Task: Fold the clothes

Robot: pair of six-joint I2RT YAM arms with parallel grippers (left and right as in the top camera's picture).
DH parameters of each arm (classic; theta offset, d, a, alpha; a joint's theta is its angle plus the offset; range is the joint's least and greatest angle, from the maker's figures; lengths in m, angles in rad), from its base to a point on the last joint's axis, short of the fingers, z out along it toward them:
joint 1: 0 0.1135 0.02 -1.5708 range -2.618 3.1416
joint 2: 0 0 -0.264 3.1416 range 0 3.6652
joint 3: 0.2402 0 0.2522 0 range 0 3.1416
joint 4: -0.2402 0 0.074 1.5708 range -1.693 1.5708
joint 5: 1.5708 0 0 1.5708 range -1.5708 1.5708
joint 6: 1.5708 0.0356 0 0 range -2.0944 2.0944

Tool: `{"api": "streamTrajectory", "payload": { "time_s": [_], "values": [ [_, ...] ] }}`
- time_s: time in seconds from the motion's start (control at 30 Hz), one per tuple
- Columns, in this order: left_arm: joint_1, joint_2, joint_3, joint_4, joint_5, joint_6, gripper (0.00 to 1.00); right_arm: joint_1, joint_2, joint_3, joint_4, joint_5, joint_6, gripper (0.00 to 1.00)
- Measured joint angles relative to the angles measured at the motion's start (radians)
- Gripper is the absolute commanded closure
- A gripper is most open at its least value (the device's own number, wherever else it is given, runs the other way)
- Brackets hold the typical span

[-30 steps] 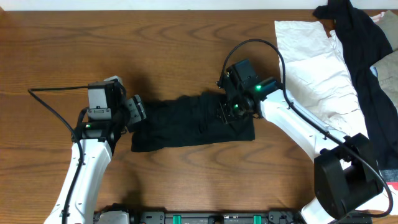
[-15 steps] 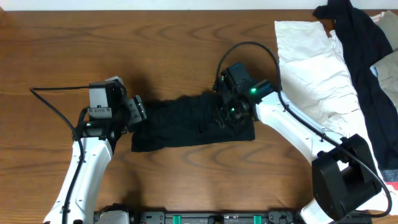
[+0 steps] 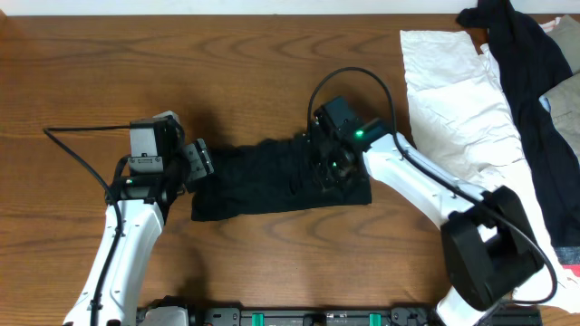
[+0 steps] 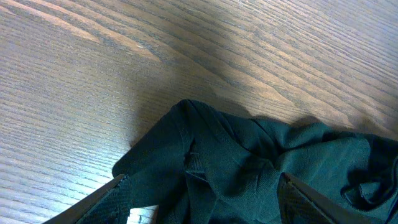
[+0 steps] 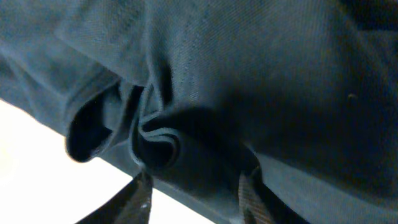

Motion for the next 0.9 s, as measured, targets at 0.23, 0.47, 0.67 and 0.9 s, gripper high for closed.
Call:
{"api": "streamTrajectory", "payload": {
  "time_s": [0.23,0.47,0.67,0.9],
  "values": [
    [0.000,0.000,0.000,0.000,0.000,0.000,0.25,0.035,0.012,0.000,-0.002,-0.064,-0.064,0.99],
    [0.000,0.000,0.000,0.000,0.000,0.000,0.25,0.098,0.012,0.000,-0.051,-0.212,-0.210,0.49],
    [0.000,0.000,0.000,0.000,0.000,0.000,0.25,0.121,0.012,0.000,-0.078,-0.188,-0.254,0.59],
    [0.000,0.000,0.000,0.000,0.000,0.000,0.25,0.089,0.012,0.001,-0.053,-0.022,-0.181,0.57]
  ]
}}
